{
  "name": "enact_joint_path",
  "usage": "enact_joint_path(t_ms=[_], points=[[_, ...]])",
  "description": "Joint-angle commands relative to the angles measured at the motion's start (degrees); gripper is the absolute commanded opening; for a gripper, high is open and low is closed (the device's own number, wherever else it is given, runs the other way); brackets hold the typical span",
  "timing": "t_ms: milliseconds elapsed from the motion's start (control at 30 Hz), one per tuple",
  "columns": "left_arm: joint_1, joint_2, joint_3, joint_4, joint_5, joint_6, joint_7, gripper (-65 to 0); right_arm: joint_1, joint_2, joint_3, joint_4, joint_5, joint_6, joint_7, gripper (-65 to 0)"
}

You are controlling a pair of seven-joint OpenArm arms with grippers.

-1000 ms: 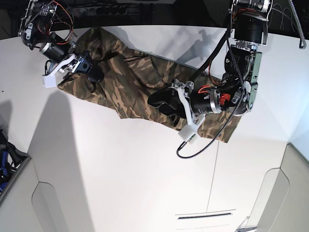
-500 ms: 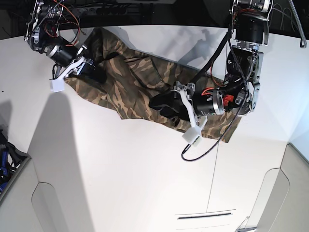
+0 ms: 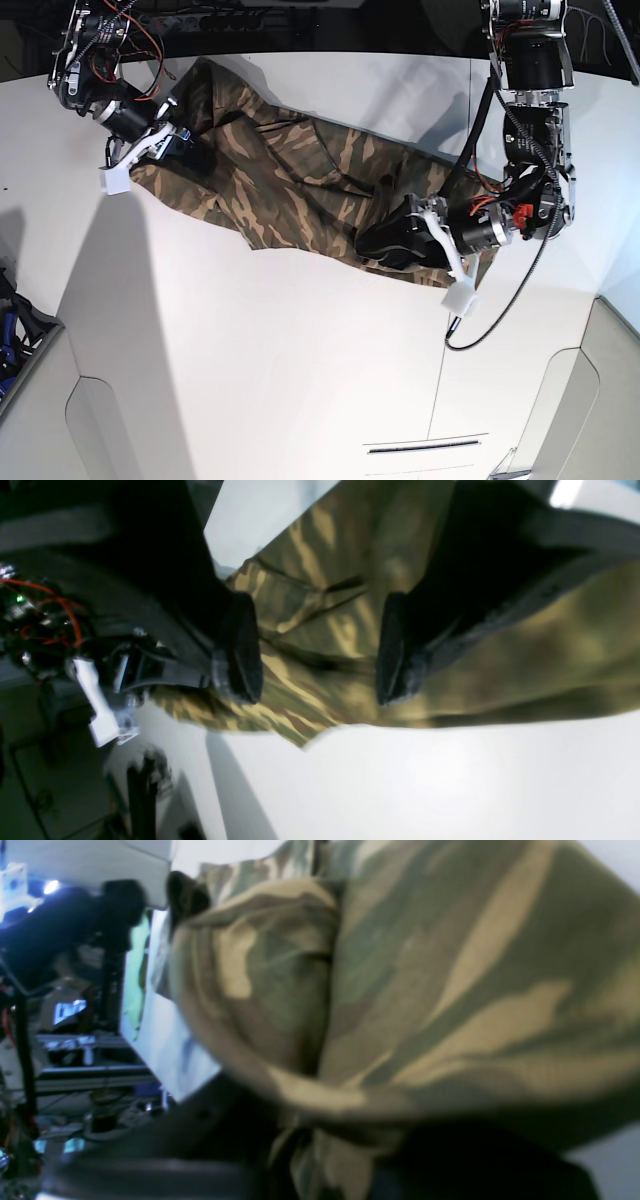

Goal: Fold the T-shirt properly
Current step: 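Fold the strip's end with the left gripper over onto the right gripper's end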

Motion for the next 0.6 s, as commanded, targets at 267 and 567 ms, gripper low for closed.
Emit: enact_joint_path(t_ms=[267, 567], points=[[-1.0, -7.5, -3.5, 0.9, -5.0, -0.8, 0.0, -26.0, 0.5, 10.8, 3.5, 5.1, 1.4, 0.0, -0.3, -65.0], [2.8, -8.4, -3.5, 0.9, -4.1, -0.8, 1.2, -26.0, 5.0, 21.1, 4.4, 7.7, 1.6, -1.1, -5.0, -65.0]])
